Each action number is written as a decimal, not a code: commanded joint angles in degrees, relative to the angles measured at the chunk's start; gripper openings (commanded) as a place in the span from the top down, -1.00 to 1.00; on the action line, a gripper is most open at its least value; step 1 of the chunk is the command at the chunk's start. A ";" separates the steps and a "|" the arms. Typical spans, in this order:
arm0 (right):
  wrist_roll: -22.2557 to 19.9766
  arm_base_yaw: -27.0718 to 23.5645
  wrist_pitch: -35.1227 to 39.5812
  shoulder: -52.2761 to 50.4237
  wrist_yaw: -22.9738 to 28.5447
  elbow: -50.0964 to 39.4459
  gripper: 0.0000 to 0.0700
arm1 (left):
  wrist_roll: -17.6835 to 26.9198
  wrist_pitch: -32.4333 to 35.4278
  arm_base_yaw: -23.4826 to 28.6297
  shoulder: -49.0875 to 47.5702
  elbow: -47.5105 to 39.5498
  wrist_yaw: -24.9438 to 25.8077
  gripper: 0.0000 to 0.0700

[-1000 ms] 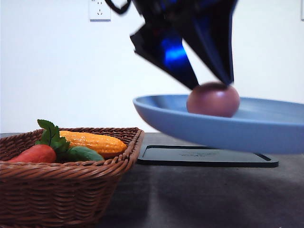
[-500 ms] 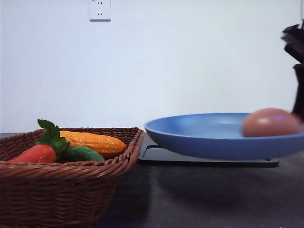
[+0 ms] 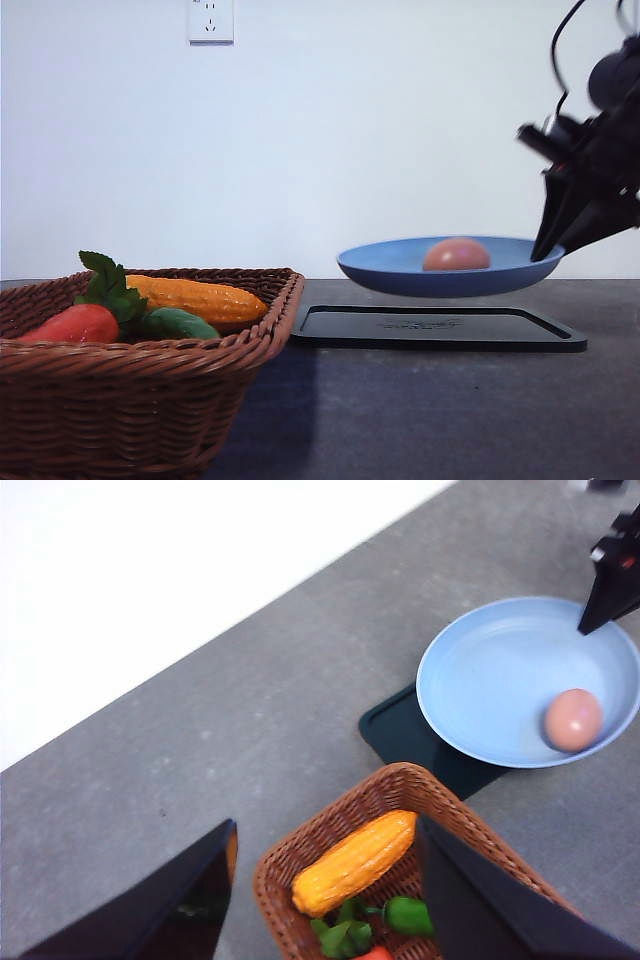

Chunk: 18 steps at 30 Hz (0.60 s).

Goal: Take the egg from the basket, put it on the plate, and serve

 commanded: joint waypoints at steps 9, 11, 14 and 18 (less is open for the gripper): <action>1.49 0.15 0.64 14.46 -0.64 11.06 1.00 | -2.63 -0.91 -0.52 -1.35 1.40 -0.62 -0.03; 1.49 0.15 0.70 15.33 -0.63 11.23 1.00 | -2.79 -0.91 -0.52 -1.33 1.40 -0.62 -0.03; 1.49 0.15 0.81 15.83 -0.44 11.23 1.00 | -3.24 -0.89 -0.52 -1.28 1.40 -0.62 -0.03; 1.46 0.15 1.38 15.81 0.50 11.26 0.65 | -3.27 -0.91 -0.52 -1.26 1.40 -0.64 -0.03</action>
